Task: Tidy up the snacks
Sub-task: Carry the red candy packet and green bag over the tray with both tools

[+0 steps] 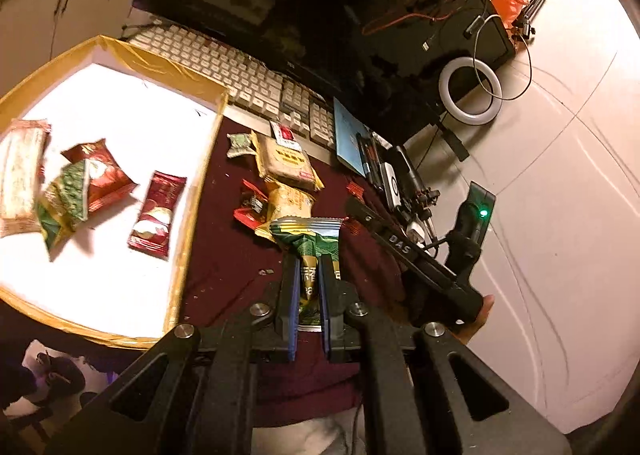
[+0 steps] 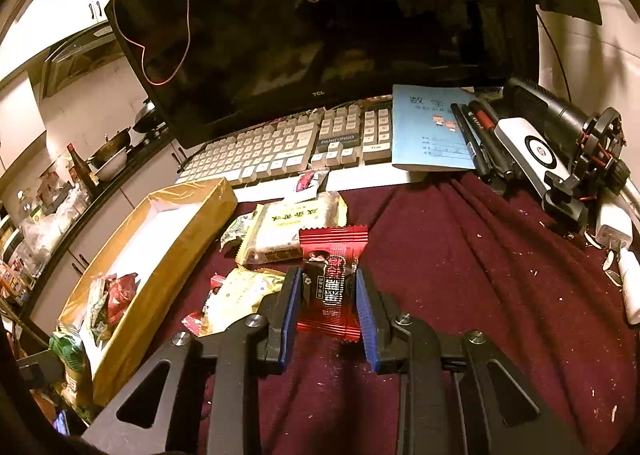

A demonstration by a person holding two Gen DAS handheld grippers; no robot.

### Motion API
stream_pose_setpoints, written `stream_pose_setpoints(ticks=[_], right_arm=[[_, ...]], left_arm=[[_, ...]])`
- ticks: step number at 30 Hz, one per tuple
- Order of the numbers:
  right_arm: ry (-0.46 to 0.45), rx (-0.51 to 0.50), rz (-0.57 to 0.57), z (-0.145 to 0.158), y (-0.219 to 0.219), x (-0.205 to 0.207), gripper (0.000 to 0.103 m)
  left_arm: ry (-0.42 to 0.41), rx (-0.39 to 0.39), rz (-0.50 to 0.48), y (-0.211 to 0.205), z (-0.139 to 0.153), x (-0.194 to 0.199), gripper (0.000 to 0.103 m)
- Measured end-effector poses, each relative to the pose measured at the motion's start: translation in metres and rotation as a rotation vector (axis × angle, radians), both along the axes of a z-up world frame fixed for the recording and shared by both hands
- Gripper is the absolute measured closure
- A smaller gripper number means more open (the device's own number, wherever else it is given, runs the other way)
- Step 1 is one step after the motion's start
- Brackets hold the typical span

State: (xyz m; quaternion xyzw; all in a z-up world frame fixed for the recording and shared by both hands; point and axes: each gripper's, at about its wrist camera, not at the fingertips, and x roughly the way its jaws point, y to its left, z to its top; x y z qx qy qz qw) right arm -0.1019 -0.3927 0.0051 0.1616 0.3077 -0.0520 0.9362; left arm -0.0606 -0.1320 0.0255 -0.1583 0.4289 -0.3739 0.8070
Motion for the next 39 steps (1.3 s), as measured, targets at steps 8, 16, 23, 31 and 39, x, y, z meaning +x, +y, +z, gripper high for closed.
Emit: stream_pose_setpoints(ticks=[8,16,23,31,39], right_arm=[[-0.080,0.047,0.115,0.039,0.041,-0.004,0.076],[-0.099,0.058,0.281,0.062,0.106,0.019,0.076],[-0.037,0.022,0.398,0.058,0.157,0.052,0.076],[0.046,0.020,0.418,0.045,0.176,0.089,0.076],[0.100,0.016,0.419,0.033,0.183,0.116,0.075]], left_arm=[[-0.034,-0.037,0.101,0.036,0.009,0.008,0.097],[-0.055,-0.024,0.215,0.070,0.011,0.022,0.097],[-0.093,-0.013,0.331,0.096,0.013,0.040,0.097],[-0.100,0.016,0.393,0.107,0.003,0.061,0.097],[-0.068,0.000,0.433,0.127,-0.007,0.076,0.097]])
